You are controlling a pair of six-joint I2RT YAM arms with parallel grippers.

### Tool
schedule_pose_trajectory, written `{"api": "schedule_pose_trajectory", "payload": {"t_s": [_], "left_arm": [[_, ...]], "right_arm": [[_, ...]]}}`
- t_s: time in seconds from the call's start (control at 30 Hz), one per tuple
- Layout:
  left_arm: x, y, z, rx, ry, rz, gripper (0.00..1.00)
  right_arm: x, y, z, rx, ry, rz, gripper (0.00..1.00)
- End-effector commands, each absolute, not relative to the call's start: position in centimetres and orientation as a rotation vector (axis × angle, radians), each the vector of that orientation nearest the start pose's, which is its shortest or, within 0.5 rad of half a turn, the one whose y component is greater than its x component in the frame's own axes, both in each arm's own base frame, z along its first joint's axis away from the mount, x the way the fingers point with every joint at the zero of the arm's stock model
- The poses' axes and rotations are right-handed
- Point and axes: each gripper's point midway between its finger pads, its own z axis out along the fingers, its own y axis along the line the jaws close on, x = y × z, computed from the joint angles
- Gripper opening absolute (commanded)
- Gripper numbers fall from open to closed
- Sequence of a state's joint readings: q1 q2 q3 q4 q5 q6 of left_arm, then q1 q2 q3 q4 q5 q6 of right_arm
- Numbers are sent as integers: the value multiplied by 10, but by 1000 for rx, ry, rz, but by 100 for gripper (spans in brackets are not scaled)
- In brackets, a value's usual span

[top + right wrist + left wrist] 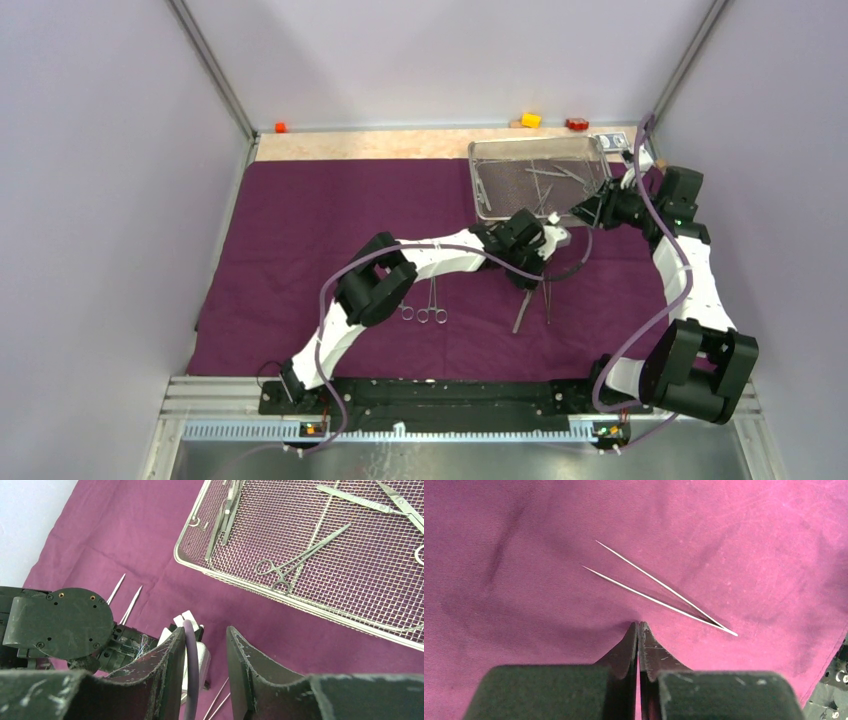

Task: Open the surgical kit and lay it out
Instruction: Place the medical item in the surgical kit.

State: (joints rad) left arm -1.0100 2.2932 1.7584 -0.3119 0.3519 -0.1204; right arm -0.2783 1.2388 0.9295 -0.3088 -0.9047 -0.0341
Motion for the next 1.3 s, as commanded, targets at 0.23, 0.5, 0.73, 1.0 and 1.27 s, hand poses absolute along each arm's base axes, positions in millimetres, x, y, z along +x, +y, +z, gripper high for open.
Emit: {"api": "schedule_pose_trajectory", "payload": {"t_s": [0.23, 0.5, 0.73, 1.0, 1.27], "left_arm": [[249, -512, 98, 1225, 2036, -1172, 0], [265, -499, 103, 1081, 2059, -1403, 0], [265, -497, 109, 1036, 2040, -1490, 0], [264, -499, 105, 899, 2070, -1618, 0], [263, -507, 102, 810, 2031, -1741, 0]], "right_arm": [[346, 32, 211, -255, 1976, 722, 34], [346, 32, 210, -252, 1977, 728, 34], [345, 32, 209, -249, 1980, 731, 34], [346, 32, 207, -247, 1985, 735, 34], [345, 32, 206, -250, 1988, 738, 34]]}}
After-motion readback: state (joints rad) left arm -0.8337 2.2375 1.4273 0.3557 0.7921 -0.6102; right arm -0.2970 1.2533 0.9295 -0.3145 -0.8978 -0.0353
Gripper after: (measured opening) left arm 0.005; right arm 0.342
